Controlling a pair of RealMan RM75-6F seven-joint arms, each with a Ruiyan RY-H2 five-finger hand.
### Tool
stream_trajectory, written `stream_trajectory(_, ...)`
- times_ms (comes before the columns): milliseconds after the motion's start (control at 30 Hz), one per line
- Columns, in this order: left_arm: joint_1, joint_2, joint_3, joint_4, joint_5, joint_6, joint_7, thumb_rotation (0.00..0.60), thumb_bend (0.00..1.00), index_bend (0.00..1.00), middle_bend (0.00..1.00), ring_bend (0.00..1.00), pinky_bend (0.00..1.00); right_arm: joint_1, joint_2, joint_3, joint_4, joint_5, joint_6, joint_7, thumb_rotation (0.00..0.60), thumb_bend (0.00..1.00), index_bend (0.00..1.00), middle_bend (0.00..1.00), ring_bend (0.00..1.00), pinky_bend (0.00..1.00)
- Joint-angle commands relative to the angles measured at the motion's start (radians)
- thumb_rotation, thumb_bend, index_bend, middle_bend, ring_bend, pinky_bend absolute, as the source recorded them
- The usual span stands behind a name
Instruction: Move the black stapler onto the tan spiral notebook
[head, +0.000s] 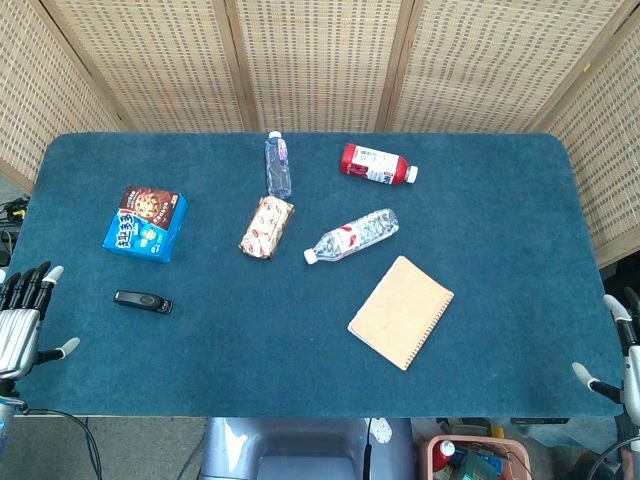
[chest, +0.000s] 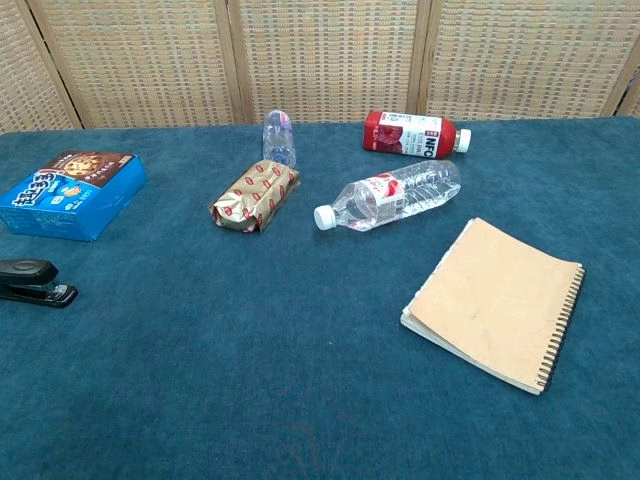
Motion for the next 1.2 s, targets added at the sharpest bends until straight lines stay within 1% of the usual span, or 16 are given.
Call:
stream_trajectory(33, 0.003, 0.001, -0.002, -0.001, 0.004, -0.004, -0.004, 0.600, 0.00, 0.00, 0.00, 0.00, 0.00, 0.000, 0.001, -0.002, -0.002, -0.001, -0.003, 0.003, 0.600, 0.00, 0.00, 0.00, 0.00, 0.00)
stream_trajectory(233, -0.003, -0.003, -0.004, 0.007, 0.013, -0.031, -0.005, 0.600, 0.00, 0.00, 0.00, 0.00, 0.00, 0.000, 0.005, -0.003, -0.005, 0.002, -0.009, 0.014, 0.600, 0.00, 0.00, 0.00, 0.00, 0.00)
stream_trajectory(267, -0.010, -0.006, -0.005, 0.013, 0.015, -0.045, -0.006, 0.600, 0.00, 0.00, 0.00, 0.00, 0.00, 0.000, 0.005, -0.002, -0.005, 0.002, -0.008, 0.018, 0.600, 0.00, 0.00, 0.00, 0.00, 0.00)
stream_trajectory(367, -0.055, -0.026, -0.012, 0.064, 0.017, -0.130, -0.041, 0.600, 0.01, 0.00, 0.00, 0.00, 0.00, -0.001, 0.008, -0.001, -0.006, 0.003, -0.007, 0.028, 0.600, 0.00, 0.00, 0.00, 0.00, 0.00)
stream_trajectory(467, -0.119, -0.052, -0.019, 0.147, 0.018, -0.251, -0.091, 0.600, 0.03, 0.00, 0.00, 0.00, 0.00, 0.000, 0.009, -0.001, -0.008, 0.004, -0.010, 0.033, 0.600, 0.00, 0.00, 0.00, 0.00, 0.00)
stream_trajectory(533, -0.167, -0.076, -0.021, 0.226, 0.028, -0.333, -0.123, 0.600, 0.03, 0.00, 0.00, 0.00, 0.00, 0.001, 0.011, -0.001, -0.009, 0.006, -0.015, 0.034, 0.600, 0.00, 0.00, 0.00, 0.00, 0.00)
stream_trajectory(600, -0.197, -0.103, -0.014, 0.294, 0.053, -0.380, -0.163, 0.600, 0.03, 0.00, 0.00, 0.00, 0.01, 0.002, 0.011, -0.001, -0.010, 0.008, -0.019, 0.037, 0.600, 0.00, 0.00, 0.00, 0.00, 0.00)
stream_trajectory(667, -0.225, -0.140, -0.002, 0.380, 0.088, -0.418, -0.229, 0.600, 0.03, 0.00, 0.01, 0.00, 0.06, 0.004, 0.011, 0.001, -0.010, 0.014, -0.024, 0.037, 0.600, 0.00, 0.00, 0.00, 0.00, 0.00)
stream_trajectory(733, -0.241, -0.170, 0.007, 0.444, 0.117, -0.429, -0.281, 0.600, 0.04, 0.03, 0.06, 0.02, 0.11, 0.006, 0.009, 0.002, -0.008, 0.019, -0.029, 0.035, 0.600, 0.00, 0.00, 0.00, 0.00, 0.00)
stream_trajectory(800, -0.254, -0.202, 0.019, 0.516, 0.150, -0.430, -0.332, 0.600, 0.05, 0.07, 0.14, 0.08, 0.17, 0.009, 0.007, 0.002, -0.006, 0.024, -0.037, 0.035, 0.600, 0.00, 0.00, 0.00, 0.00, 0.00)
stream_trajectory(900, -0.268, -0.234, 0.032, 0.582, 0.180, -0.432, -0.386, 0.600, 0.07, 0.14, 0.20, 0.15, 0.23, 0.012, 0.006, 0.003, -0.004, 0.029, -0.044, 0.038, 0.600, 0.00, 0.00, 0.00, 0.00, 0.00)
stream_trajectory(967, -0.276, -0.252, 0.039, 0.616, 0.195, -0.434, -0.418, 0.600, 0.08, 0.20, 0.22, 0.18, 0.26, 0.014, 0.004, 0.003, -0.002, 0.031, -0.048, 0.036, 0.600, 0.00, 0.00, 0.00, 0.00, 0.00)
stream_trajectory(1133, -0.293, -0.292, 0.049, 0.679, 0.216, -0.440, -0.472, 0.600, 0.08, 0.28, 0.23, 0.18, 0.26, 0.017, 0.000, 0.004, -0.001, 0.034, -0.053, 0.030, 0.600, 0.00, 0.00, 0.00, 0.00, 0.00)
stream_trajectory(1200, -0.302, -0.308, 0.050, 0.698, 0.217, -0.450, -0.484, 0.600, 0.09, 0.33, 0.24, 0.20, 0.28, 0.018, -0.001, 0.003, -0.001, 0.034, -0.055, 0.030, 0.600, 0.00, 0.00, 0.00, 0.00, 0.00)
